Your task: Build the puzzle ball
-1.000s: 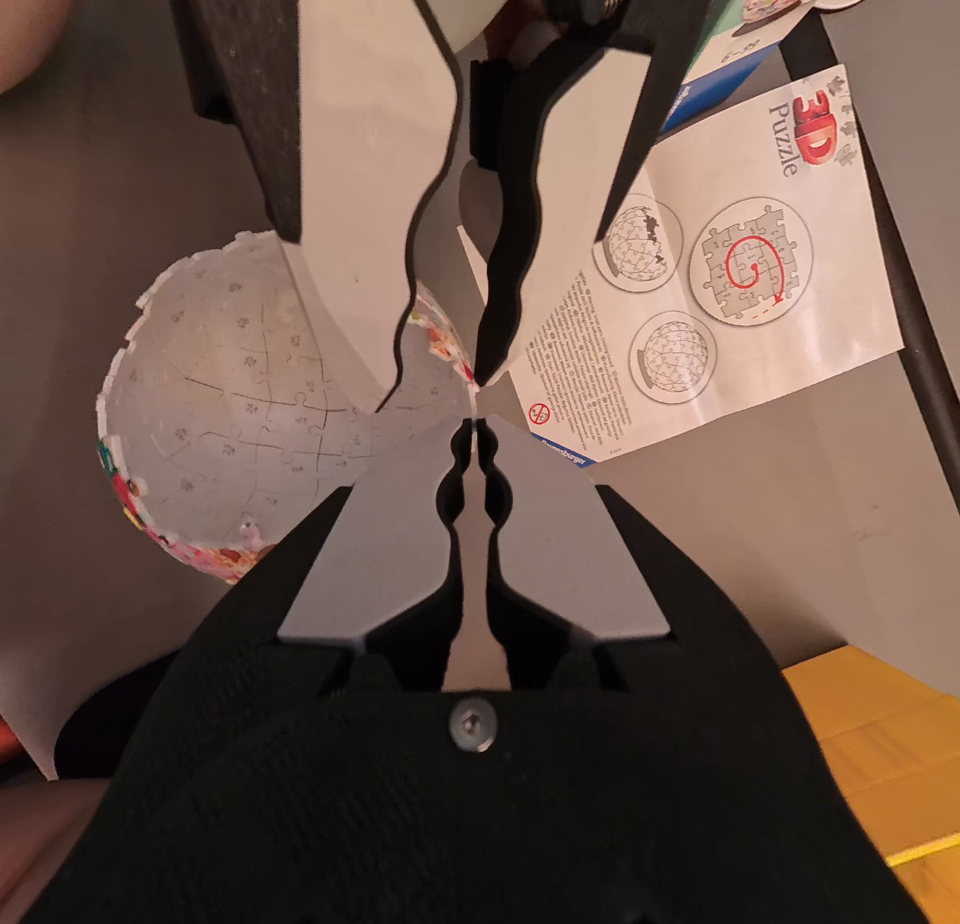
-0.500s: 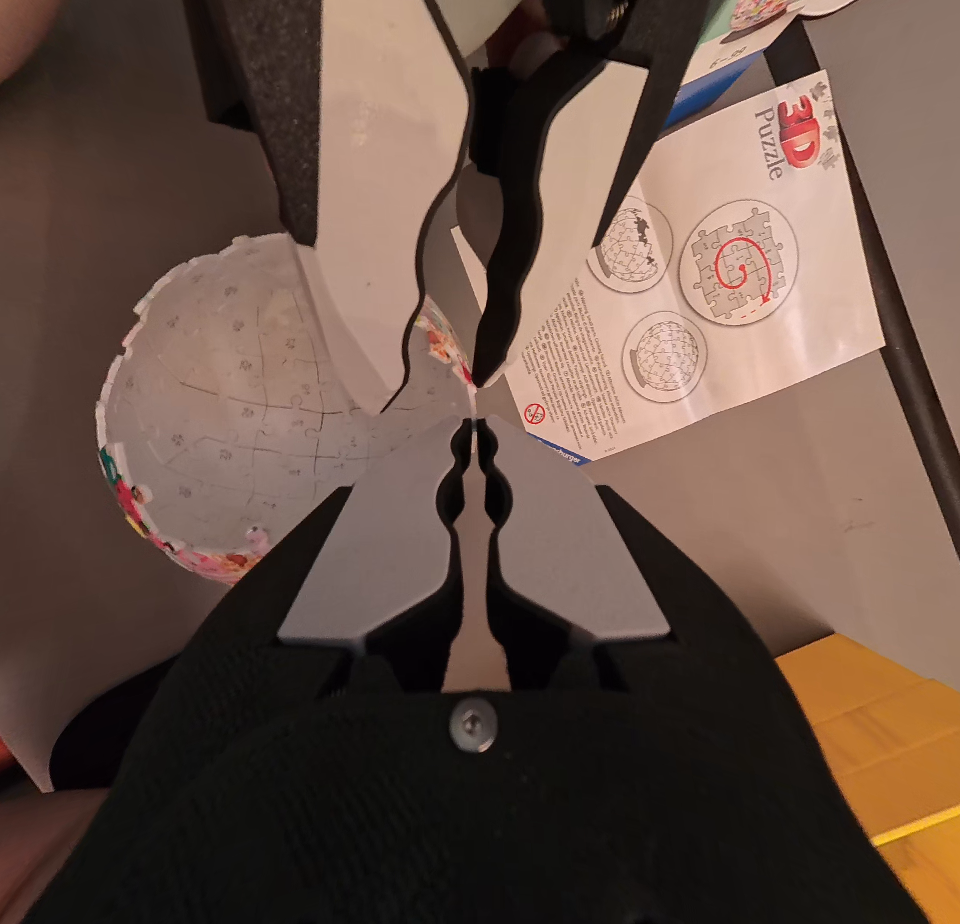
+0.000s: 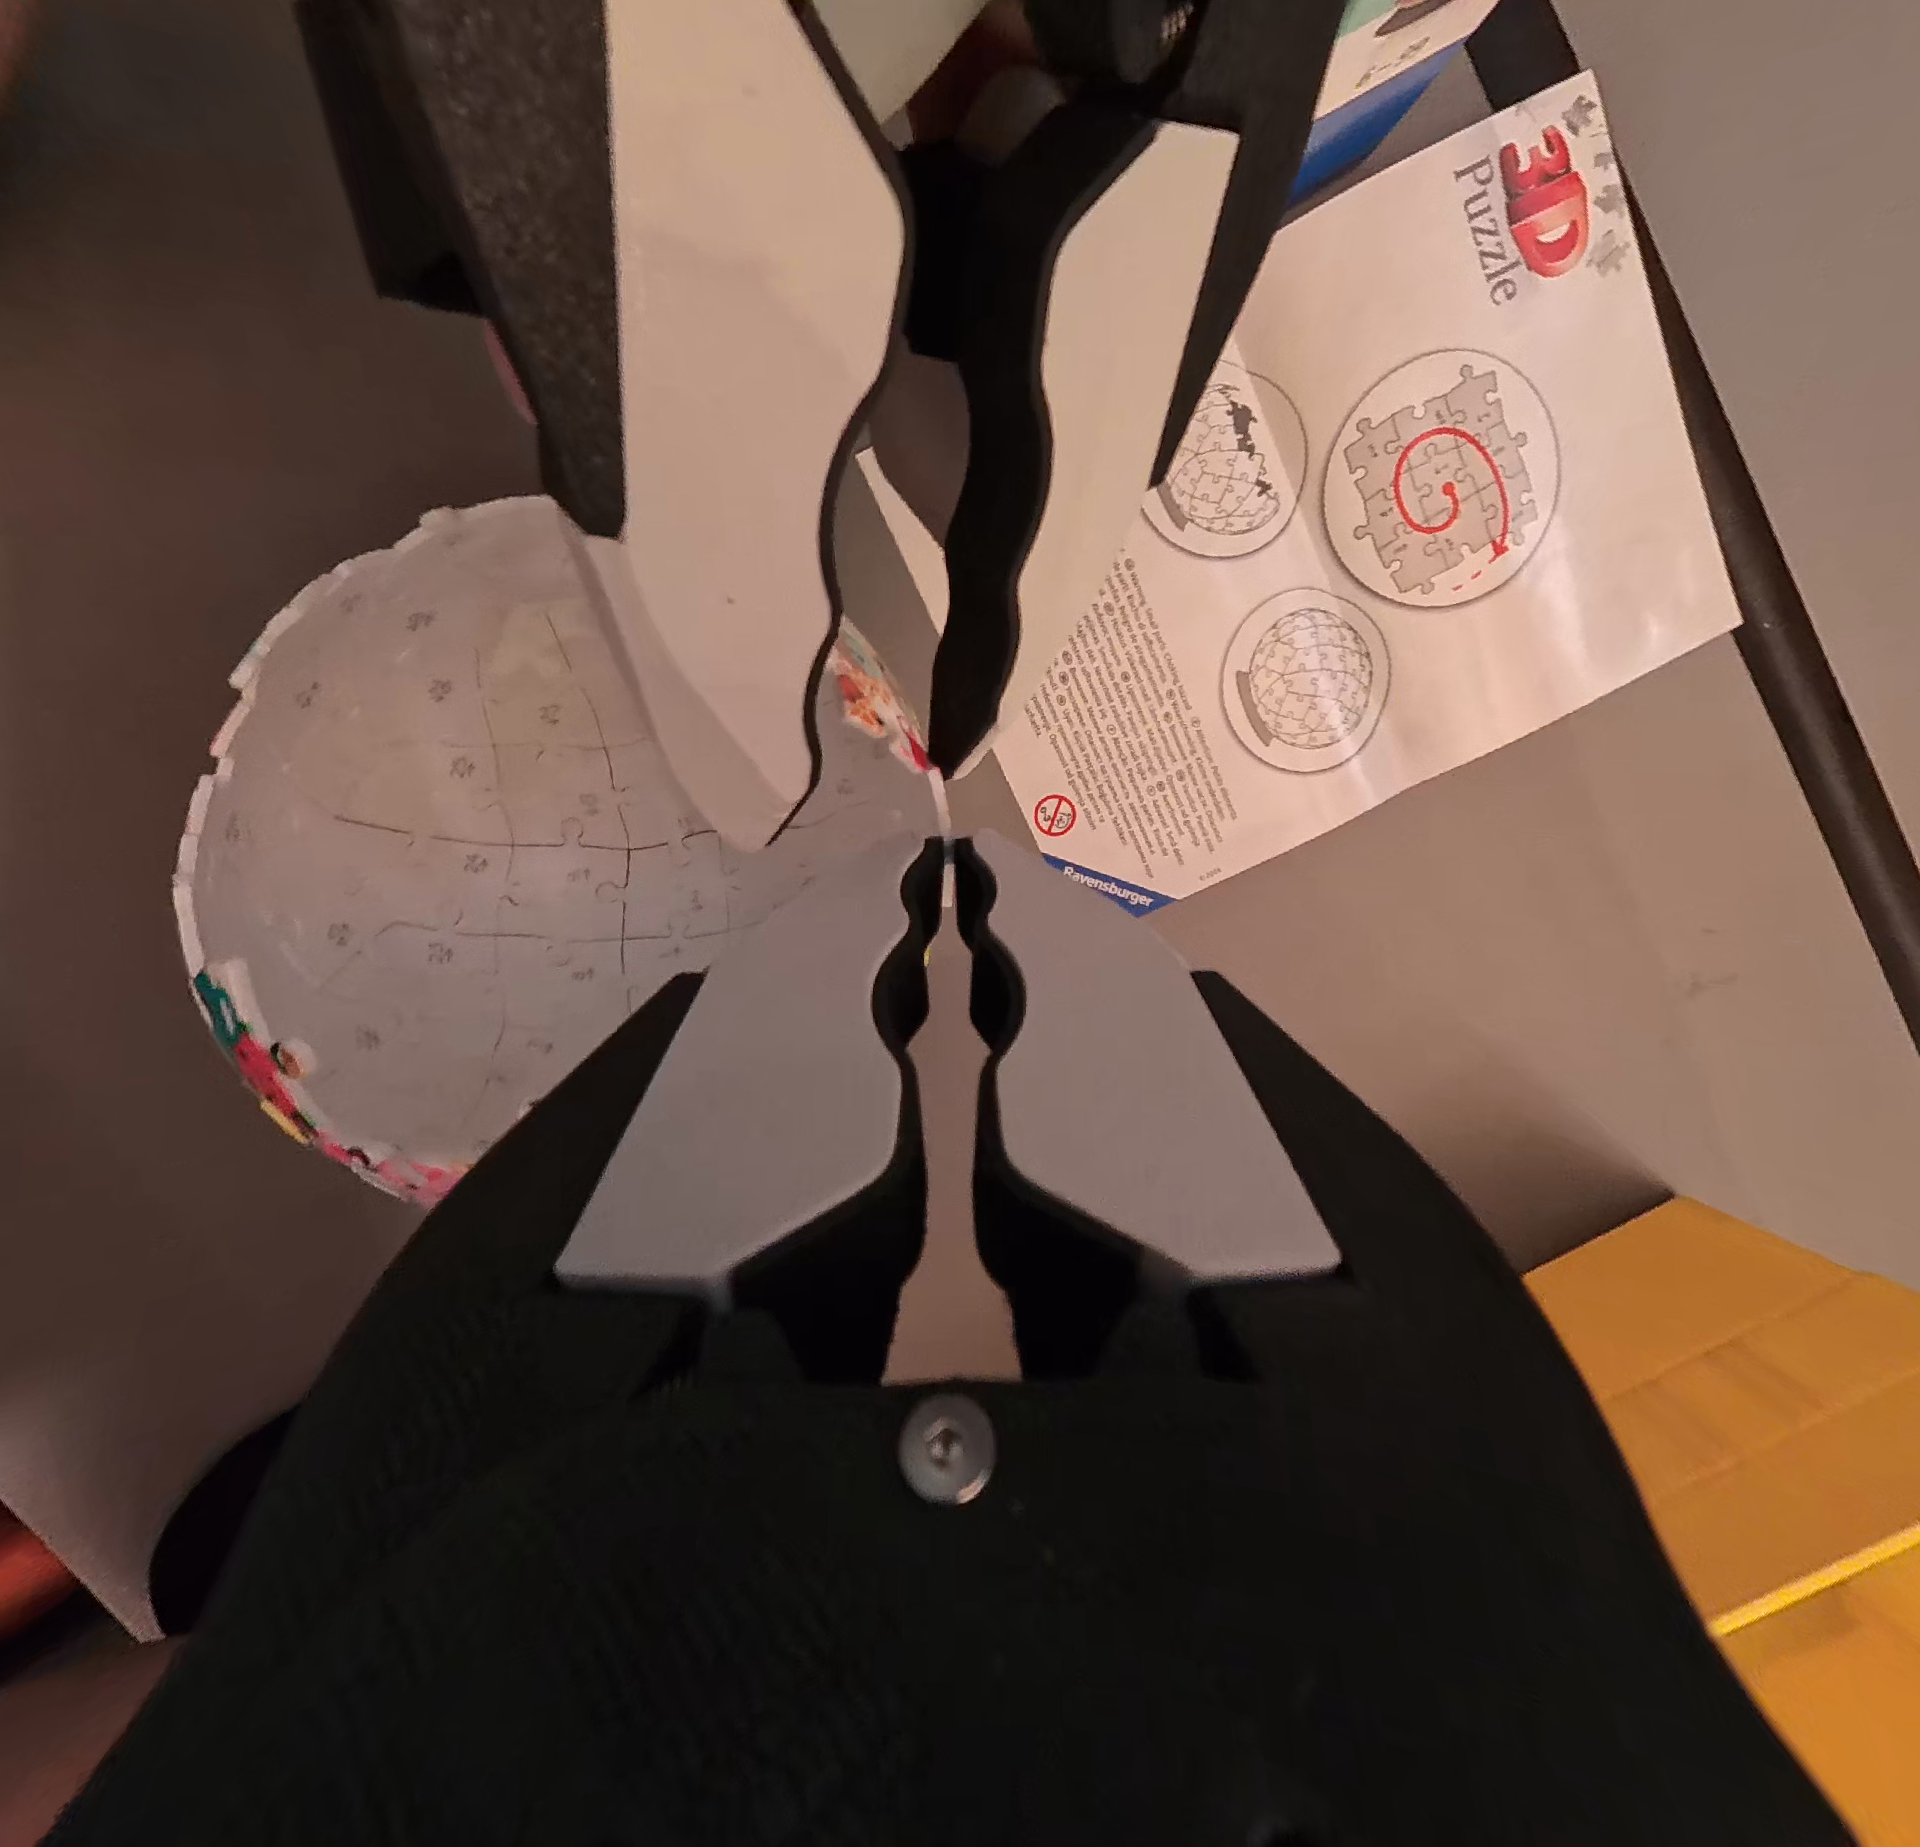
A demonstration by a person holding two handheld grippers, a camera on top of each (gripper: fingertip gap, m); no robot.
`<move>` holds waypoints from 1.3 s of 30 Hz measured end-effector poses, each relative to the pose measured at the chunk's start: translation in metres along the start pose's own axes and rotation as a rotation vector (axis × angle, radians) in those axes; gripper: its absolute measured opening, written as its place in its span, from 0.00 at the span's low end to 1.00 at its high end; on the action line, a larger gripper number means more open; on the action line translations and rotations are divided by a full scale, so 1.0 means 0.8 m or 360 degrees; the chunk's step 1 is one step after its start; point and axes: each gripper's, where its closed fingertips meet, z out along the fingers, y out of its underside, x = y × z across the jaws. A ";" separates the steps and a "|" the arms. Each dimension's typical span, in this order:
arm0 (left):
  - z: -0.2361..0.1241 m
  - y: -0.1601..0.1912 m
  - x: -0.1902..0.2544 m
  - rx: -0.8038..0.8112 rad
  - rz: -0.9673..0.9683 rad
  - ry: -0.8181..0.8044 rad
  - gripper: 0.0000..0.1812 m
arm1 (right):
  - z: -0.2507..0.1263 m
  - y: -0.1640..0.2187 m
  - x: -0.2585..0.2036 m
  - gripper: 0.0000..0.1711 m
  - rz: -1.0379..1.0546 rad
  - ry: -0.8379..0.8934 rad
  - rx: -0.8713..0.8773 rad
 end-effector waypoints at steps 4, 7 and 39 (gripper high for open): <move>-0.001 -0.002 -0.001 0.0025 -0.0014 0.0017 0.20 | -0.001 -0.001 0.002 0.02 0.0050 0.0030 0.0015; -0.002 -0.002 -0.001 0.0042 -0.0026 0.0046 0.20 | -0.002 -0.001 0.002 0.02 0.0052 0.0049 0.0029; -0.022 -0.014 0.009 0.0000 0.0231 -0.0288 0.16 | -0.001 -0.001 0.001 0.02 0.0072 -0.0004 0.0084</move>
